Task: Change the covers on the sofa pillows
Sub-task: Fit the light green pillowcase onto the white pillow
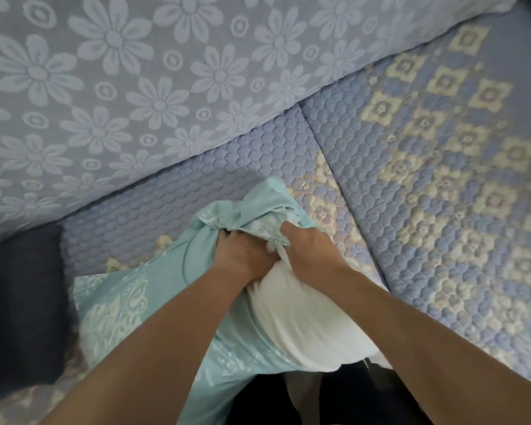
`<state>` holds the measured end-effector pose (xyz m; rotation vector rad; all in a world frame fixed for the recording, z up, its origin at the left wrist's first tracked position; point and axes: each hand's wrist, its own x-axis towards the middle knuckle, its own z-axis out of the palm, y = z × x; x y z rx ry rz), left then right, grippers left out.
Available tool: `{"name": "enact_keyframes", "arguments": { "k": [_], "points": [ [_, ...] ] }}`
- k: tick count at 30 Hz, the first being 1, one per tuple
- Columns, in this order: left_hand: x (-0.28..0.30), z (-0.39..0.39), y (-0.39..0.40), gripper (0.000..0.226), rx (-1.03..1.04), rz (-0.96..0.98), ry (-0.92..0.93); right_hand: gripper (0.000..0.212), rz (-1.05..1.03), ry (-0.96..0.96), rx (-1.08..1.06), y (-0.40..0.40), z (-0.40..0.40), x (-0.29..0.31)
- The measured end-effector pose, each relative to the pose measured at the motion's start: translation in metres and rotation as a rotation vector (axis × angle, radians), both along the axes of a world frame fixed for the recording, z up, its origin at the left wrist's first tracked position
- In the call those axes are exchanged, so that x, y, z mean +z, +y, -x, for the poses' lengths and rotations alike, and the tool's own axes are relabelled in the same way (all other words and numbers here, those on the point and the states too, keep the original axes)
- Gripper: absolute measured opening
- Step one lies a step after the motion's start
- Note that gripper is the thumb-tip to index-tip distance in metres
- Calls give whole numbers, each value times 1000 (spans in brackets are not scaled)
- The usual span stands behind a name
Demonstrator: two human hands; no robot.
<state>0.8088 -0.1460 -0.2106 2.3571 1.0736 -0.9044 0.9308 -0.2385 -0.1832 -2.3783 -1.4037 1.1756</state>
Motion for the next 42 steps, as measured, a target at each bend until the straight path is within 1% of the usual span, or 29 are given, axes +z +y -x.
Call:
{"name": "enact_keyframes", "arguments": {
  "k": [1, 2, 4, 5, 7, 9, 10, 12, 13, 14, 16, 17, 19, 20, 21, 23, 26, 28, 30, 32, 34, 35, 36, 37, 38, 39, 41, 42],
  "points": [
    [2, -4, 0, 75, 15, 7, -29, 18, 7, 12, -17, 0, -7, -3],
    [9, -6, -4, 70, 12, 7, -70, 22, 22, 51, -77, 0, -16, -5],
    [33, 4, -27, 67, 12, 30, -187, 26, 69, 131, -260, -3, -31, -9],
    [50, 13, -48, 70, 22, 46, -267, 22, 81, 150, -330, -6, -34, -10],
    [87, 30, -97, 71, 40, 22, -444, 14, 86, 162, -383, -6, -31, -10],
    [95, 35, -137, 73, -60, -18, -519, 13, 105, 187, -416, 1, -25, -10],
    [90, 31, -145, 76, -136, -44, -517, 13, 113, 201, -406, 4, -23, -12],
    [67, 17, -134, 80, -263, -118, -443, 12, 127, 195, -339, 11, -26, -17],
    [54, 11, -123, 78, -298, -146, -395, 17, 132, 174, -294, 10, -30, -19],
    [42, 7, -111, 73, -326, -182, -353, 26, 139, 135, -248, 8, -35, -23],
    [29, 9, -92, 61, -382, -230, -266, 43, 164, 17, -178, -6, -43, -30],
    [25, 14, -86, 56, -408, -244, -248, 44, 153, -73, -144, -16, -44, -32],
    [22, 23, -74, 55, -443, -277, -197, 38, 94, -255, -59, -35, -44, -38],
    [22, 26, -71, 57, -440, -295, -187, 35, 98, -292, -63, -46, -43, -41],
    [21, 28, -69, 56, -433, -311, -192, 32, 152, -270, -103, -57, -41, -44],
    [21, 29, -72, 55, -423, -302, -180, 26, 281, -163, -183, -87, -36, -43],
    [16, 32, -78, 60, -428, -290, -171, 17, 411, -60, -183, -133, -25, -22],
    [17, 29, -78, 57, -416, -340, -116, 16, 339, -12, -289, -148, -21, 1],
    [20, 22, -79, 49, -439, -380, -52, 22, 181, 16, -418, -141, -19, 22],
    [28, 15, -87, 56, -444, -356, -23, 23, 84, 6, -476, -130, -18, 30],
    [45, 10, -90, 68, -358, -327, -141, 16, 109, 43, -538, -123, -18, 29],
    [56, 11, -91, 74, -288, -305, -278, 12, 127, 79, -575, -121, -20, 27],
    [68, 13, -95, 78, -286, -257, -437, 8, 140, 116, -616, -121, -21, 25],
    [77, 17, -102, 81, -332, -187, -595, 6, 136, 134, -635, -121, -21, 22],
    [87, 20, -112, 83, -400, -76, -700, 6, 114, 135, -641, -121, -20, 21],
    [93, 21, -125, 81, -469, 4, -713, 8, 87, 119, -617, -123, -16, 17],
    [89, 22, -133, 71, -496, 5, -679, 11, 85, 111, -568, -122, -10, 16],
    [78, 22, -130, 69, -527, -22, -655, 11, 97, 155, -617, -121, -12, 16]
  ]
}}
